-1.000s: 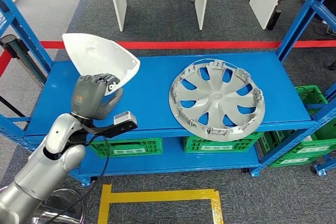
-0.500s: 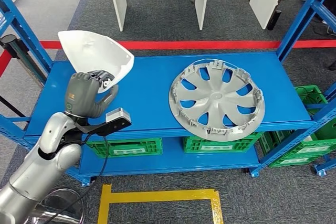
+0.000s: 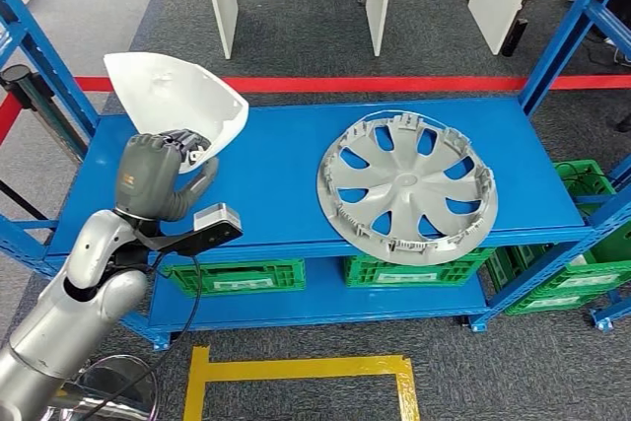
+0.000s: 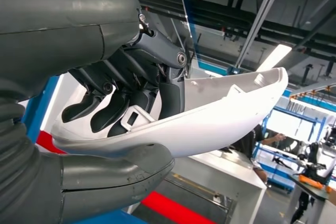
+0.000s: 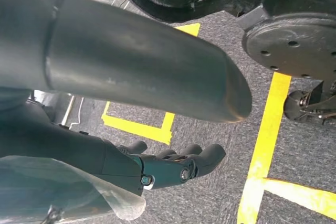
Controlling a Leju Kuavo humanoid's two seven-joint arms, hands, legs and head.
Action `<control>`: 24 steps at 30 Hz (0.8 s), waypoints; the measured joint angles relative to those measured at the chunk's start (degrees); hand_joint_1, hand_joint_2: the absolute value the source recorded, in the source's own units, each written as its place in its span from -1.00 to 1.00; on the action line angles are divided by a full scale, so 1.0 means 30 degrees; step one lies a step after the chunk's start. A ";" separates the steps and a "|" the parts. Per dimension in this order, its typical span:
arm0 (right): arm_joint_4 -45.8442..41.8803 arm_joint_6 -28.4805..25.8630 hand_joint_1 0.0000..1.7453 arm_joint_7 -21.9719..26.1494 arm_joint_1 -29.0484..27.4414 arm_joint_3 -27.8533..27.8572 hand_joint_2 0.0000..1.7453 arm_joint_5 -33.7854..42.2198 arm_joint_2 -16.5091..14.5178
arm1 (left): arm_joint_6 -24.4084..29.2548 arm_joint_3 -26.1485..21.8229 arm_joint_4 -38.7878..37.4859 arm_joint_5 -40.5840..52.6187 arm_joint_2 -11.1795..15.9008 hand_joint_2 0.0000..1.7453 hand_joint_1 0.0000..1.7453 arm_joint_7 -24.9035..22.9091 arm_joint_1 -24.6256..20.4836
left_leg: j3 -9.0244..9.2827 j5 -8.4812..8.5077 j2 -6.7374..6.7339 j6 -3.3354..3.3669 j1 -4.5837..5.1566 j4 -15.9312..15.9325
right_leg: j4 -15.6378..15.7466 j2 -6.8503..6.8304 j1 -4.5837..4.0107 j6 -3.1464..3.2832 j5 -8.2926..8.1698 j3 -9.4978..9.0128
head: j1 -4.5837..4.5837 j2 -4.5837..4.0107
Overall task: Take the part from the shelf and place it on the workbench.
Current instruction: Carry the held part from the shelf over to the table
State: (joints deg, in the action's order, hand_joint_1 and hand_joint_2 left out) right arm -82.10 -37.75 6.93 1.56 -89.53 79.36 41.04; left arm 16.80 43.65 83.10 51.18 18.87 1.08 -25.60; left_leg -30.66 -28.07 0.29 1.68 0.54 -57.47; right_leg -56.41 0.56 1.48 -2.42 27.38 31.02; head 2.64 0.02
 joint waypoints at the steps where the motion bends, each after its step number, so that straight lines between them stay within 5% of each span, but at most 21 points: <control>1: 0.0002 0.0000 -1.00 0.0020 0.0009 0.0000 -1.00 0.0000 -0.0020 | -0.0027 -0.0053 0.0060 0.0046 0.0062 1.00 0.98 -0.0056 0.0002 | -0.0009 0.0000 0.0000 0.0028 0.0008 -0.0016 | -0.0007 0.0002 0.0007 -0.0024 -0.0019 0.0002 | 0.0002 0.0000; 5: 0.0016 0.0009 -1.00 -0.0024 0.0070 0.0000 -1.00 -0.0242 -0.0089 | -0.0069 -0.0348 0.0448 0.0271 0.0404 1.00 0.98 -0.0162 -0.0006 | 0.0088 0.0418 -0.0074 0.0387 -0.0067 0.0398 | -0.0212 -0.0014 0.0028 -0.0243 0.0245 0.0191 | -0.0013 -0.0002; 8: 0.0093 0.0049 -1.00 -0.0343 0.0168 0.0000 -1.00 -0.0647 -0.0177 | -0.0067 -0.0580 0.0683 0.0324 0.0838 1.00 0.98 -0.0164 0.0109 | -0.0048 0.0647 -0.0146 0.0572 -0.0111 0.0532 | -0.3442 -0.0066 0.0047 -0.0307 0.2130 0.1603 | -0.0066 -0.0004; 10: 0.0162 0.0064 -1.00 -0.0543 0.0245 0.0000 -1.00 -0.0858 -0.0273 | -0.0056 -0.0743 0.0796 0.0330 0.1184 1.00 0.98 -0.0164 0.0302 | -0.0248 0.0672 -0.0162 0.0554 -0.0099 0.0386 | -0.5416 -0.0075 0.0064 -0.0396 0.2682 0.2414 | -0.0073 0.0000; 12: 0.0226 0.0066 -1.00 -0.0698 0.0321 -0.0004 -1.00 -0.1024 -0.0355 | -0.0040 -0.0932 0.0967 0.0346 0.1564 1.00 0.98 -0.0164 0.0460 | -0.0424 0.0668 -0.0162 0.0489 -0.0137 0.0169 | -0.4636 -0.0109 0.0106 -0.0450 0.1813 0.1943 | -0.0077 0.0000; 14: 0.0264 0.0066 -1.00 -0.0785 0.0428 -0.0004 -1.00 -0.1144 -0.0413 | -0.0042 -0.1200 0.1200 0.0395 0.1943 1.00 0.98 -0.0179 0.0540 | -0.0629 0.0606 -0.0143 0.0301 -0.0178 -0.0139 | -0.2175 -0.0136 0.0128 -0.0493 0.0816 0.0607 | -0.0099 0.0000; 16: 0.0288 0.0066 -1.00 -0.0858 0.0541 0.0013 -1.00 -0.1240 -0.0481 | -0.0095 -0.1469 0.1450 0.0499 0.2294 1.00 0.98 -0.0206 0.0611 | -0.0879 0.0625 -0.0099 0.0023 -0.0145 -0.0426 | -0.0892 -0.0061 0.0091 -0.0438 0.0619 -0.0081 | -0.0142 -0.0002; 19: 0.0306 0.0060 -1.00 -0.1024 0.0607 0.0029 -1.00 -0.1372 -0.0597 | -0.0264 -0.1803 0.1681 0.0616 0.2736 1.00 0.98 -0.0233 0.0781 | -0.1125 0.0736 -0.0049 -0.0340 -0.0142 -0.0594 | -0.0898 -0.0019 0.0064 -0.0024 0.0549 0.0131 | -0.0160 0.0000; 21: 0.0311 0.0056 -1.00 -0.1097 0.0625 0.0029 -1.00 -0.1455 -0.0648 | -0.0359 -0.1996 0.1756 0.0641 0.2950 1.00 0.98 -0.0253 0.0879 | -0.1481 -0.0101 -0.0045 -0.0553 -0.0194 -0.1367 | -0.0867 -0.0093 0.0090 0.0380 0.0308 0.0397 | -0.0115 0.0000; 24: 0.0315 0.0040 -1.00 -0.1115 0.0633 0.0029 -1.00 -0.1550 -0.0708 | -0.0413 -0.2198 0.1812 0.0668 0.3165 1.00 0.98 -0.0317 0.1047 | -0.2552 -0.2408 -0.0052 -0.0786 -0.0260 -0.4839 | -0.0873 -0.0170 0.0026 0.0712 -0.0126 0.0998 | -0.0031 0.0000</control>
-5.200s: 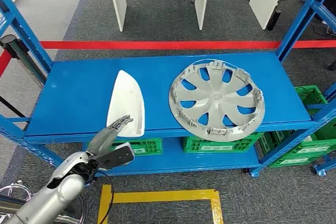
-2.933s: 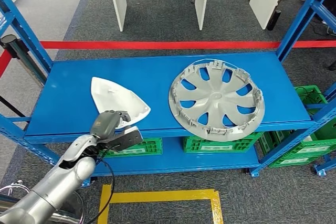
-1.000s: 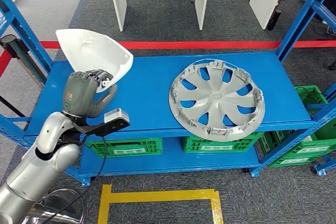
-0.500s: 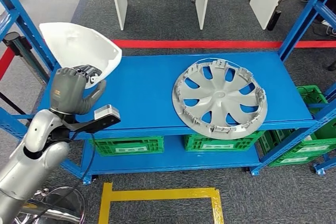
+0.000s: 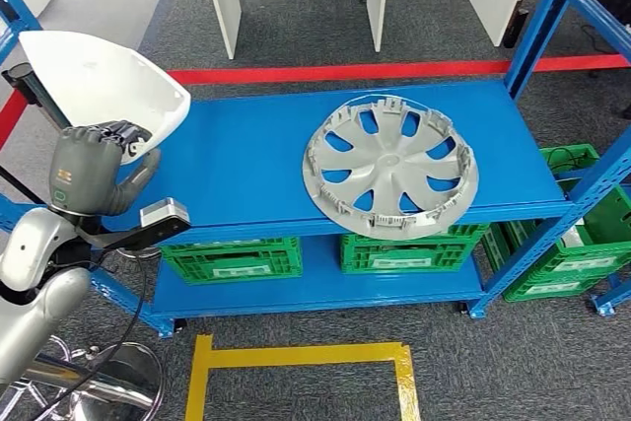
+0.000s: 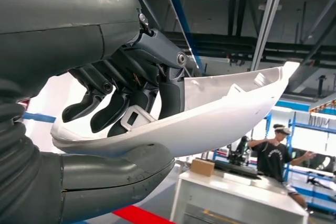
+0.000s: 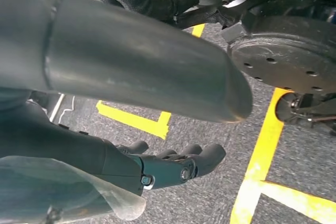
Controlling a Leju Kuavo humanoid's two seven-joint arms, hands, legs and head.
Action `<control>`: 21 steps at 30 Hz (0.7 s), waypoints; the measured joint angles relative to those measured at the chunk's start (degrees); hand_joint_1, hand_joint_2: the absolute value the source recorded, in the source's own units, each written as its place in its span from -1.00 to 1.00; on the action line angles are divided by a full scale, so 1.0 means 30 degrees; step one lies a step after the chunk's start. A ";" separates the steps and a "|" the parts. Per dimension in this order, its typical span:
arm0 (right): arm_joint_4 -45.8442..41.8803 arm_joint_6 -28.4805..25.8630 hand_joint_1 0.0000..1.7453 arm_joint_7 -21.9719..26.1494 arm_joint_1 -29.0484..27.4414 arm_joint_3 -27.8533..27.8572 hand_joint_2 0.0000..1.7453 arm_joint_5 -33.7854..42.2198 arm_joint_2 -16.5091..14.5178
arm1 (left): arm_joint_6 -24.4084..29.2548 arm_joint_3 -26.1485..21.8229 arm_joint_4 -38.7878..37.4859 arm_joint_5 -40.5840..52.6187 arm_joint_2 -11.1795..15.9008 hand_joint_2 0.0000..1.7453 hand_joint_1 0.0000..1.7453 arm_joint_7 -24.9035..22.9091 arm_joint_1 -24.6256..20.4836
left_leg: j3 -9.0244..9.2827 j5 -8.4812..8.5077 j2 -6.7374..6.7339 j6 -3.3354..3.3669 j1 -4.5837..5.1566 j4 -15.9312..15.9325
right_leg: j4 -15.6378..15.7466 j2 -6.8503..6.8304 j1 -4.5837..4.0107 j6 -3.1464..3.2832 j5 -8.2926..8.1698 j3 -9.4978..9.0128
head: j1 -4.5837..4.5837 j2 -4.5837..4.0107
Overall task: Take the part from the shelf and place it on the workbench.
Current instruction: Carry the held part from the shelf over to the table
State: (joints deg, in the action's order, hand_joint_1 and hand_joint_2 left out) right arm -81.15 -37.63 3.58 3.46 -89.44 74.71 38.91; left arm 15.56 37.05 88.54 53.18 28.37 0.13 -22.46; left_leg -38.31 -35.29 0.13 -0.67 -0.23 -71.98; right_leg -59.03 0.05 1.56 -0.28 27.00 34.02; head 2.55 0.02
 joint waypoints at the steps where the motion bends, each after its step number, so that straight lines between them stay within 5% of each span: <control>1: 0.0000 -0.0005 -1.00 0.0000 -0.0001 0.0000 -1.00 -0.0013 -0.0018 | -0.0011 -0.0029 0.0002 0.0007 0.0044 1.00 0.98 -0.0027 0.0080 | -0.0125 -0.0304 0.0000 -0.0009 -0.0004 -0.0843 | -0.0006 -0.0009 -0.0033 0.0024 -0.0153 0.0201 | -0.0002 0.0000; 3: 0.0000 -0.0016 -1.00 -0.0004 0.0001 0.0000 -1.00 -0.0022 -0.0047 | -0.0024 -0.0073 0.0009 0.0016 0.0118 1.00 0.98 -0.0075 0.0188 | 0.0567 0.0254 0.0000 0.0088 0.0003 -0.0465 | -0.0017 -0.0014 -0.0098 0.0017 -0.0456 0.0590 | 0.0007 0.0000; 6: 0.0000 -0.0029 -1.00 -0.0029 0.0009 0.0016 -1.00 -0.0070 -0.0111 | -0.0027 -0.0226 0.0131 0.0029 0.0242 1.00 0.98 -0.0146 0.0203 | 0.3186 0.1381 0.0008 0.0444 0.0104 0.3577 | -0.0022 -0.0007 -0.0173 -0.0124 -0.0917 0.0995 | -0.0006 0.0000; 8: 0.0002 -0.0035 -1.00 -0.0087 0.0009 0.0060 -1.00 -0.0144 -0.0158 | -0.0027 -0.0396 0.0233 0.0042 0.0322 1.00 0.98 -0.0171 0.0231 | 0.3890 0.1294 0.0015 0.0576 0.0225 0.4929 | 0.0060 -0.0005 -0.0159 -0.0316 -0.1245 0.1081 | -0.0009 -0.0002; 11: 0.0009 -0.0040 -1.00 -0.0173 -0.0037 0.0160 -1.00 -0.0241 -0.0220 | -0.0033 -0.0576 0.0295 0.0087 0.0386 1.00 0.98 -0.0199 0.0290 | 0.3586 0.1816 -0.0036 0.0813 0.0226 0.5194 | 0.0105 -0.0003 -0.0103 -0.0612 -0.1316 0.1247 | -0.0018 0.0000; 13: 0.0013 -0.0040 -1.00 -0.0191 -0.0087 0.0233 -1.00 -0.0270 -0.0237 | -0.0044 -0.0659 0.0319 0.0122 0.0381 1.00 0.98 -0.0210 0.0334 | 0.3117 0.2323 -0.0099 0.1057 0.0147 0.5322 | -0.0992 -0.0002 -0.0103 -0.0718 0.0119 0.1721 | -0.0075 -0.0002; 15: 0.0018 -0.0040 -1.00 -0.0204 -0.0129 0.0311 -1.00 -0.0283 -0.0246 | -0.0049 -0.0756 0.0330 0.0162 0.0364 1.00 0.98 -0.0211 0.0428 | 0.2520 0.2779 -0.0119 0.1179 0.0181 0.5283 | -0.3368 -0.0003 -0.0118 -0.0802 0.1961 0.2288 | -0.0133 -0.0004; 17: 0.0027 -0.0040 -1.00 -0.0206 -0.0146 0.0382 -1.00 -0.0290 -0.0253 | -0.0049 -0.0818 0.0330 0.0213 0.0351 1.00 0.98 -0.0211 0.0548 | 0.1898 0.3222 -0.0123 0.1155 0.0214 0.5184 | -0.5103 -0.0007 -0.0120 -0.0867 0.2232 0.2280 | -0.0150 -0.0002; 19: 0.0035 -0.0040 -1.00 -0.0204 -0.0143 0.0454 -1.00 -0.0303 -0.0257 | -0.0049 -0.0860 0.0330 0.0253 0.0350 1.00 0.98 -0.0211 0.0636 | 0.1317 0.3576 -0.0124 0.1067 0.0220 0.5027 | -0.4348 -0.0011 -0.0117 -0.0859 0.1176 0.1129 | -0.0149 0.0000; 21: 0.0036 -0.0040 -1.00 -0.0206 -0.0134 0.0535 -1.00 -0.0321 -0.0257 | -0.0047 -0.0936 0.0344 0.0261 0.0357 1.00 0.98 -0.0211 0.0678 | 0.0860 0.3849 -0.0125 0.0914 0.0241 0.4806 | -0.1581 0.0002 -0.0143 -0.0779 0.0933 -0.0904 | -0.0140 0.0000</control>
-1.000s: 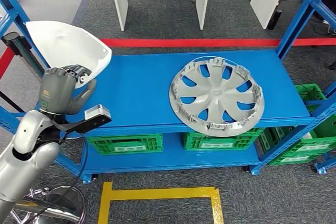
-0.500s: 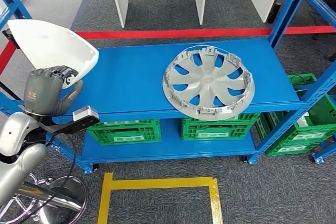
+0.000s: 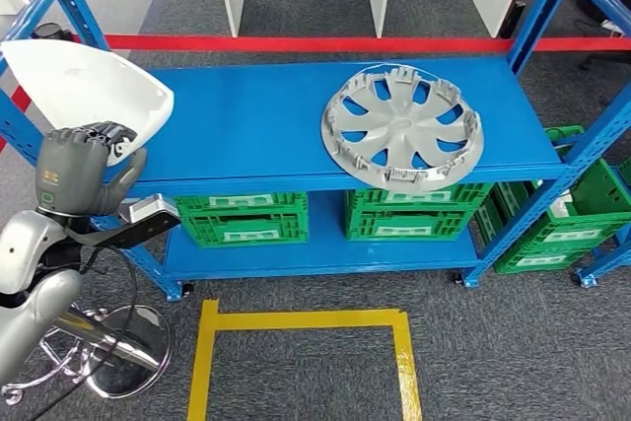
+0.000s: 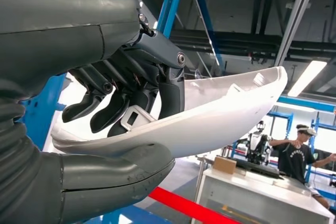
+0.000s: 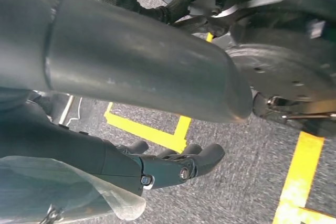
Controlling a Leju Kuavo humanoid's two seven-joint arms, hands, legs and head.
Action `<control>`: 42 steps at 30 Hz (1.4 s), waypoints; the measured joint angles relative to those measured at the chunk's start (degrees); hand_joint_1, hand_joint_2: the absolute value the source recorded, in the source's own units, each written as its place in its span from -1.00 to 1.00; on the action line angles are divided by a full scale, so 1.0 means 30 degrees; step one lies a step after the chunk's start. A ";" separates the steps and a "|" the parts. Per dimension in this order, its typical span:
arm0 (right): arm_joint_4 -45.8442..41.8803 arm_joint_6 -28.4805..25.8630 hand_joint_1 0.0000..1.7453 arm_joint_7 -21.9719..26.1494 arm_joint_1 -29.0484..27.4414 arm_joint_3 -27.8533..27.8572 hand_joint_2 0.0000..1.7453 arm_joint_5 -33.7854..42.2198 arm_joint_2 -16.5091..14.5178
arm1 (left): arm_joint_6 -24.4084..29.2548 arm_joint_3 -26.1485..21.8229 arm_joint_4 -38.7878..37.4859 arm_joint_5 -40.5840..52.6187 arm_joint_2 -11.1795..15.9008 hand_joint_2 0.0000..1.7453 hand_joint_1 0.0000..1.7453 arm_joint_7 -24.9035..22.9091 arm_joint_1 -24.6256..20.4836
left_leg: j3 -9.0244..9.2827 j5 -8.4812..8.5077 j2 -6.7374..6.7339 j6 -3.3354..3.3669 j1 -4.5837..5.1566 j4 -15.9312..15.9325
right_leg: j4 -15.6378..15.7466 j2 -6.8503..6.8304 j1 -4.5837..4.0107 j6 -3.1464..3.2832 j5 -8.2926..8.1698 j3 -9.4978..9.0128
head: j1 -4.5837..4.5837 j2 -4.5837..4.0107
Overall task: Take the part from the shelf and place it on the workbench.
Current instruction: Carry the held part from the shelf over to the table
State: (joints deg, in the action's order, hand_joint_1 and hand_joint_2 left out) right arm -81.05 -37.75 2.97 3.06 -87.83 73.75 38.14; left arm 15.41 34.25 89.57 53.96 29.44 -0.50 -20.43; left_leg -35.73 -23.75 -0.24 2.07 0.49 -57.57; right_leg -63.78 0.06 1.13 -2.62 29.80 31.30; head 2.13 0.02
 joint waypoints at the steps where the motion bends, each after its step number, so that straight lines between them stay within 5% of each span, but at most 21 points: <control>1: 0.0000 -0.0002 -1.00 0.0000 0.0009 0.0044 -1.00 -0.0011 0.0000 | 0.0005 -0.0047 0.0020 0.0000 0.0007 1.00 0.98 0.0000 0.0016 | -0.0151 0.0128 -0.0001 -0.0095 0.0020 -0.0093 | 0.1234 0.0011 -0.0023 0.0052 0.0234 -0.0829 | 0.0005 0.0000; 3: 0.0000 -0.0005 -1.00 0.0002 0.0006 0.0135 -1.00 -0.0047 -0.0009 | 0.0017 -0.0131 0.0067 0.0005 0.0029 1.00 0.98 0.0000 0.0054 | -0.0309 0.0445 -0.0003 -0.0289 0.0025 -0.0163 | 0.2348 0.0039 -0.0110 0.0186 0.0603 -0.1481 | 0.0016 0.0000; 5: 0.0002 -0.0005 -1.00 -0.0004 -0.0002 0.0200 -1.00 -0.0107 -0.0035 | 0.0026 -0.0192 0.0086 0.0009 0.0055 1.00 0.98 0.0002 0.0110 | -0.0434 0.0519 0.0015 -0.0486 -0.0027 -0.0210 | 0.2379 -0.0019 -0.0091 0.0462 0.0361 -0.1140 | 0.0013 0.0000; 7: 0.0005 -0.0002 -1.00 -0.0053 0.0001 0.0292 -1.00 -0.0232 -0.0075 | 0.0035 -0.0275 0.0087 0.0009 0.0086 1.00 0.98 0.0009 0.0160 | -0.0764 -0.0658 0.0040 -0.0714 -0.0088 -0.1105 | 0.2431 -0.0119 -0.0022 0.0768 -0.0034 -0.0738 | 0.0058 0.0000; 10: 0.0018 0.0000 -1.00 -0.0117 0.0013 0.0465 -1.00 -0.0388 -0.0157 | 0.0042 -0.0370 0.0087 0.0013 0.0096 1.00 0.98 0.0015 0.0235 | -0.1444 -0.3326 0.0045 -0.0999 -0.0215 -0.4668 | 0.2374 -0.0172 -0.0021 0.0898 -0.0772 0.0010 | 0.0118 0.0000; 12: 0.0038 0.0008 -1.00 -0.0144 0.0013 0.0538 -1.00 -0.0435 -0.0206 | 0.0042 -0.0386 0.0087 0.0009 0.0095 1.00 0.98 0.0015 0.0303 | -0.1095 -0.3142 0.0045 -0.1043 -0.0258 -0.5617 | 0.2272 -0.0174 -0.0023 0.0866 -0.1211 0.0670 | 0.0118 0.0000; 15: 0.0073 0.0066 -1.00 -0.0364 0.0018 0.0650 -1.00 -0.0741 -0.0304 | 0.0044 -0.0481 0.0100 0.0007 0.0089 1.00 0.98 0.0015 0.0317 | 0.1512 -0.1951 0.0054 -0.0873 -0.0255 -0.2395 | 0.2051 -0.0152 -0.0047 0.0694 -0.1737 0.1486 | 0.0118 0.0000; 17: 0.0107 0.0137 -1.00 -0.0632 0.0015 0.0789 -1.00 -0.1071 -0.0375 | 0.0055 -0.0556 0.0125 0.0007 0.0073 1.00 0.98 0.0015 0.0312 | 0.2946 -0.2215 0.0076 -0.0695 -0.0187 -0.0053 | 0.2016 -0.0129 -0.0082 0.0511 -0.2096 0.1738 | 0.0104 0.0000; 18: 0.0138 0.0179 -1.00 -0.0762 0.0002 0.0876 -1.00 -0.1235 -0.0414 | 0.0060 -0.0574 0.0135 0.0009 0.0060 1.00 0.98 0.0015 0.0317 | 0.3157 -0.2359 0.0085 -0.0607 -0.0137 0.0433 | 0.2065 -0.0124 -0.0089 0.0413 -0.2297 0.1793 | 0.0096 0.0000; 20: 0.0210 0.0244 -1.00 -0.0971 -0.0042 0.1019 -1.00 -0.1501 -0.0477 | 0.0064 -0.0578 0.0138 0.0013 0.0014 1.00 0.98 0.0015 0.0337 | 0.2898 -0.2058 0.0049 -0.0382 -0.0130 0.0573 | 0.2190 -0.0107 -0.0068 0.0208 -0.2573 0.1900 | 0.0096 -0.0002; 21: 0.0244 0.0261 -1.00 -0.1031 -0.0070 0.1082 -1.00 -0.1594 -0.0503 | 0.0064 -0.0576 0.0138 0.0015 -0.0009 1.00 0.98 0.0015 0.0340 | 0.2689 -0.1821 0.0015 -0.0224 -0.0155 0.0616 | 0.2017 -0.0095 -0.0057 0.0122 -0.2263 0.2072 | 0.0089 -0.0002; 23: 0.0319 0.0261 -1.00 -0.1129 -0.0139 0.1199 -1.00 -0.1718 -0.0547 | 0.0064 -0.0578 0.0142 0.0015 -0.0060 1.00 0.98 0.0013 0.0367 | 0.2136 -0.1295 -0.0056 0.0058 -0.0190 0.0689 | 0.0536 -0.0063 -0.0027 0.0010 -0.0563 0.2663 | 0.0042 -0.0003; 25: 0.0390 0.0230 -1.00 -0.1229 -0.0249 0.1339 -1.00 -0.1801 -0.0588 | 0.0064 -0.0585 0.0146 0.0016 -0.0104 1.00 0.98 0.0005 0.0435 | 0.1478 -0.0796 -0.0062 0.0202 -0.0112 0.0647 | -0.2029 -0.0058 -0.0022 -0.0058 0.1169 0.3234 | -0.0012 -0.0002; 27: 0.0463 0.0201 -1.00 -0.1324 -0.0365 0.1461 -1.00 -0.1878 -0.0625 | 0.0067 -0.0589 0.0146 0.0020 -0.0147 1.00 0.98 0.0000 0.0534 | 0.0806 -0.0327 -0.0062 0.0211 -0.0020 0.0571 | -0.3372 -0.0057 -0.0025 -0.0070 0.1173 0.3049 | -0.0024 0.0000; 28: 0.0497 0.0193 -1.00 -0.1357 -0.0407 0.1501 -1.00 -0.1911 -0.0636 | 0.0069 -0.0590 0.0146 0.0022 -0.0171 1.00 0.98 -0.0002 0.0586 | 0.0497 -0.0113 -0.0061 0.0188 0.0015 0.0527 | -0.3068 -0.0056 -0.0028 -0.0035 0.0667 0.2507 | -0.0020 0.0000; 30: 0.0548 0.0180 -1.00 -0.1368 -0.0453 0.1559 -1.00 -0.1958 -0.0641 | 0.0077 -0.0601 0.0153 0.0022 -0.0206 1.00 0.98 -0.0007 0.0654 | -0.0047 0.0285 -0.0056 0.0091 0.0075 0.0416 | -0.0714 -0.0053 -0.0065 0.0113 -0.0065 0.0556 | -0.0024 0.0000; 32: 0.0574 0.0171 -1.00 -0.1366 -0.0492 0.1627 -1.00 -0.1995 -0.0641 | 0.0098 -0.0645 0.0186 0.0022 -0.0215 1.00 0.98 -0.0016 0.0681 | -0.0405 0.0683 -0.0078 -0.0056 0.0114 0.0336 | 0.2015 -0.0037 -0.0145 0.0210 0.0198 -0.1283 | -0.0004 0.0000; 35: 0.0590 0.0148 -1.00 -0.1370 -0.0615 0.1678 -1.00 -0.2015 -0.0643 | 0.0137 -0.0683 0.0237 0.0024 -0.0235 1.00 0.98 -0.0022 0.0773 | -0.0660 0.1203 -0.0088 -0.0346 0.0055 0.0472 | 0.3125 -0.0049 -0.0217 0.0352 0.0201 -0.1663 | -0.0018 0.0000; 37: 0.0594 0.0126 -1.00 -0.1379 -0.0700 0.1679 -1.00 -0.2011 -0.0648 | 0.0139 -0.0694 0.0248 0.0024 -0.0240 1.00 0.98 -0.0022 0.0820 | -0.0934 0.0440 -0.0027 -0.0614 0.0010 -0.0070 | 0.3232 -0.0135 -0.0161 0.0618 -0.0204 -0.1407 | 0.0029 0.0000; 40: 0.0601 0.0097 -1.00 -0.1386 -0.0755 0.1685 -1.00 -0.2005 -0.0665 | 0.0144 -0.0720 0.0248 0.0022 -0.0270 1.00 0.98 -0.0022 0.0849 | -0.1899 -0.2196 0.0008 -0.0936 -0.0130 -0.3773 | 0.3082 -0.0210 -0.0141 0.0890 -0.0687 -0.0739 | 0.0086 -0.0002; 42: 0.0608 0.0082 -1.00 -0.1390 -0.0772 0.1692 -1.00 -0.1984 -0.0672 | 0.0144 -0.0720 0.0248 0.0022 -0.0326 1.00 0.98 -0.0022 0.0877 | -0.1920 -0.2725 0.0007 -0.1031 -0.0224 -0.5308 | 0.2865 -0.0212 -0.0143 0.0893 -0.0920 -0.0194 | 0.0098 0.0000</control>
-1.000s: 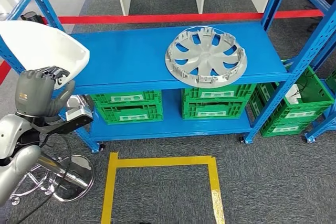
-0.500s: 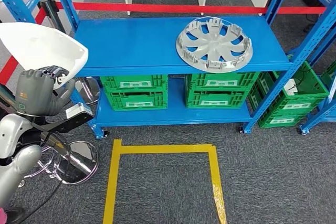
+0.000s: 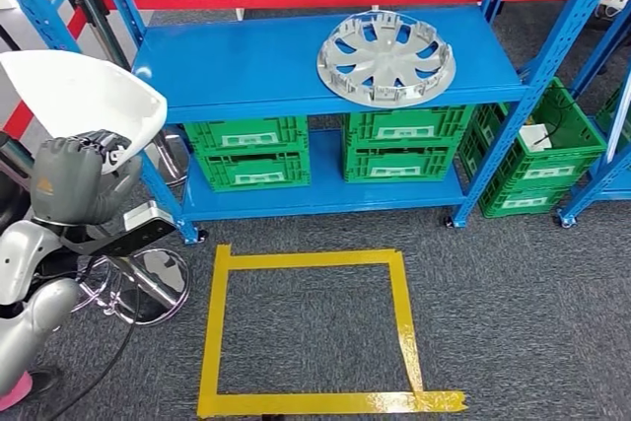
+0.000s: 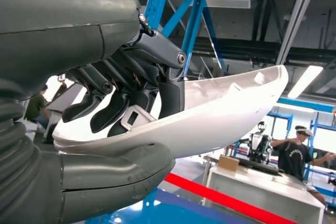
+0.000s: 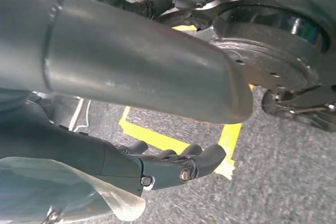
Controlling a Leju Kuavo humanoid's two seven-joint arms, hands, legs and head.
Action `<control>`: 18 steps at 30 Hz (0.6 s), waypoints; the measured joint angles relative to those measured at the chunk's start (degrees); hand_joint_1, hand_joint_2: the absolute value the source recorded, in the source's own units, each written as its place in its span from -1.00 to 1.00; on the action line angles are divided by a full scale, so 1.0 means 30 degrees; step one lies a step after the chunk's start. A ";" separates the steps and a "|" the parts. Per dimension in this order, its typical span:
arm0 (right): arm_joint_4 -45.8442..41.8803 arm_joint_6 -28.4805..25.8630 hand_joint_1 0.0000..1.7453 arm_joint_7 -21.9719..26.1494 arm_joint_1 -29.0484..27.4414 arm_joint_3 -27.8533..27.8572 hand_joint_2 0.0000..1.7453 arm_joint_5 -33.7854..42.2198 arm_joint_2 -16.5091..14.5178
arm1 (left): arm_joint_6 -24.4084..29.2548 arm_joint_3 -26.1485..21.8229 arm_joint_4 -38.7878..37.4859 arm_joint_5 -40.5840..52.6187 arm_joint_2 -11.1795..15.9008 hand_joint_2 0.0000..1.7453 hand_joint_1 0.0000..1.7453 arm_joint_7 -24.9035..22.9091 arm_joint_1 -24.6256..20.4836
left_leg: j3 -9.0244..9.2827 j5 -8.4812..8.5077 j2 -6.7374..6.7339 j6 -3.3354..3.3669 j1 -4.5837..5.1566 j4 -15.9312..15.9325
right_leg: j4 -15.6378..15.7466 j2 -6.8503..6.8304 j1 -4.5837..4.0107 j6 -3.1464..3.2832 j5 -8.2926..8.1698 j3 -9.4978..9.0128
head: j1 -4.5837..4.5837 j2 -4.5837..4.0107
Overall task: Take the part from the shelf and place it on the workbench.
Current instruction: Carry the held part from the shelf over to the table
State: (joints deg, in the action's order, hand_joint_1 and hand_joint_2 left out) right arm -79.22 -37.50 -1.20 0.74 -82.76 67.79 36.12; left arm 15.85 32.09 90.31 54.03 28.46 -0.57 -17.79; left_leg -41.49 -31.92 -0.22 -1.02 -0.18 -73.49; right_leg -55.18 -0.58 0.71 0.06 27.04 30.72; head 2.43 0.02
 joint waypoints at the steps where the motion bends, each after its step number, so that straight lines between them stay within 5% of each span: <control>1: 0.0004 -0.0002 -1.00 0.0002 -0.0013 0.0004 -1.00 0.0013 -0.0005 | 0.0000 -0.0004 0.0000 0.0000 -0.0029 1.00 0.98 0.0000 0.0003 | 0.0524 0.0260 0.0000 -0.0009 -0.0043 0.0380 | -0.0138 0.0003 0.0001 -0.0016 -0.0079 0.0250 | -0.0002 0.0000; 4: 0.0002 -0.0009 -1.00 0.0005 -0.0033 0.0060 -1.00 0.0020 -0.0015 | 0.0002 -0.0077 0.0000 -0.0002 -0.0069 1.00 0.98 0.0000 -0.0051 | 0.3196 0.1151 0.0022 0.0172 -0.0064 0.4220 | -0.0555 0.0033 -0.0016 -0.0147 -0.0235 0.0816 | -0.0011 0.0000; 6: -0.0002 -0.0016 -1.00 0.0007 -0.0051 0.0120 -1.00 0.0018 -0.0018 | 0.0005 -0.0146 0.0000 -0.0007 -0.0073 1.00 0.98 0.0000 -0.0075 | 0.3877 0.1111 0.0043 0.0351 0.0023 0.5437 | -0.0671 0.0051 -0.0021 -0.0363 -0.0413 0.1023 | -0.0011 0.0000; 9: -0.0038 -0.0035 -1.00 0.0013 -0.0119 0.0164 -1.00 0.0020 -0.0013 | 0.0000 -0.0180 0.0000 -0.0020 -0.0098 1.00 0.98 -0.0005 -0.0113 | 0.3667 0.1568 -0.0011 0.0711 0.0028 0.5676 | -0.0709 0.0089 0.0024 -0.0730 -0.0453 0.1259 | -0.0020 -0.0002; 11: -0.0096 -0.0049 -1.00 0.0042 -0.0194 0.0184 -1.00 0.0020 -0.0005 | -0.0011 -0.0186 0.0000 -0.0033 -0.0148 1.00 0.98 -0.0007 -0.0182 | 0.3313 0.2023 -0.0082 0.0989 -0.0053 0.5869 | -0.1746 0.0135 0.0019 -0.0879 0.0795 0.1745 | -0.0071 -0.0002; 14: -0.0162 -0.0024 -1.00 0.0319 -0.0264 0.0241 -1.00 0.0005 -0.0005 | -0.0015 -0.0195 0.0000 -0.0078 -0.0211 1.00 0.98 -0.0009 -0.0205 | 0.2484 0.2624 -0.0103 0.1113 -0.0012 0.5773 | -0.5225 0.0159 0.0019 -0.1047 0.3049 0.2603 | -0.0128 0.0000; 16: -0.0193 0.0031 -1.00 0.0681 -0.0268 0.0346 -1.00 -0.0009 -0.0005 | -0.0015 -0.0197 0.0000 -0.0149 -0.0258 1.00 0.98 -0.0009 -0.0200 | 0.1852 0.3015 -0.0111 0.1054 -0.0009 0.5629 | -0.5969 0.0156 0.0041 -0.1145 0.2797 0.2298 | -0.0135 -0.0002; 18: -0.0217 0.0062 -1.00 0.0916 -0.0264 0.0468 -1.00 -0.0018 -0.0005 | -0.0015 -0.0207 0.0000 -0.0214 -0.0302 1.00 0.98 -0.0011 -0.0207 | 0.1274 0.3361 -0.0112 0.0918 -0.0030 0.5428 | -0.4115 0.0156 0.0126 -0.1211 0.1761 0.0743 | -0.0138 -0.0002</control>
State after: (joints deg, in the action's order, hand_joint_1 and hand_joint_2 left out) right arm -79.87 -37.32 1.55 -0.05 -81.35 67.74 36.11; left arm 15.80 31.46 90.31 53.39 27.55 -0.60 -18.41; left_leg -37.67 -21.84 -0.56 1.73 -0.27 -57.21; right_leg -67.53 -0.11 1.08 -3.57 32.33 32.95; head 2.01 0.02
